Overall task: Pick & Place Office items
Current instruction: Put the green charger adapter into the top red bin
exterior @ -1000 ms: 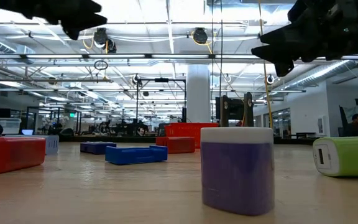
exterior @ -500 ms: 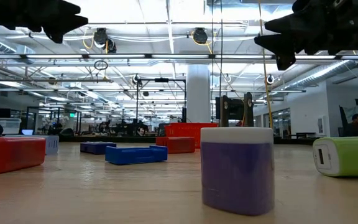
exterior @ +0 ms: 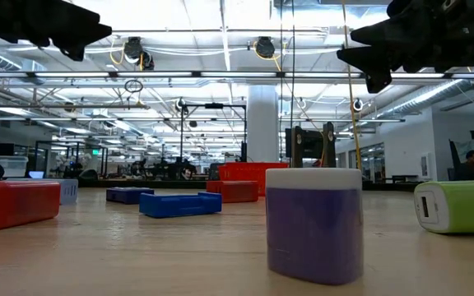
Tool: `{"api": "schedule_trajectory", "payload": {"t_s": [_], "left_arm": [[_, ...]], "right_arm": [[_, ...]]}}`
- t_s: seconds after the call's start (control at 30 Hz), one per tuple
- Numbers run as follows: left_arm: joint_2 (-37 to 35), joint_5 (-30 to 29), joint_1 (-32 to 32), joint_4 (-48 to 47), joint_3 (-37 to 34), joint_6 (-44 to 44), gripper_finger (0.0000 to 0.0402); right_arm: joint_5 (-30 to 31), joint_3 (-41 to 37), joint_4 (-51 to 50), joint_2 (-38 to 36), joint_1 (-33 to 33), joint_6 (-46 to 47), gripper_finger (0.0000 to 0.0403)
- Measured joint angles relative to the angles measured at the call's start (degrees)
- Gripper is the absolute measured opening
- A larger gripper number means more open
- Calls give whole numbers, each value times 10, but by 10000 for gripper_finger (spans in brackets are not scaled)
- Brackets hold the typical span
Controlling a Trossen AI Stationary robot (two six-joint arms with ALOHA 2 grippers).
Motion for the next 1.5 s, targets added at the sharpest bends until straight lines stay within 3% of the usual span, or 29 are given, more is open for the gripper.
{"api": "schedule_trajectory", "payload": {"t_s": [0.3, 1.03, 1.5], "left_arm": [[-12, -14, 4, 113, -83, -15, 154], [-163, -64, -8, -89, -84, -77, 212], [-163, -66, -8, -81, -84, -181, 198]], "right_arm": [[1, 0, 12, 0, -6, -14, 171], [18, 0, 11, -7, -7, -74, 171], [16, 0, 13, -7, -21, -70, 171]]}}
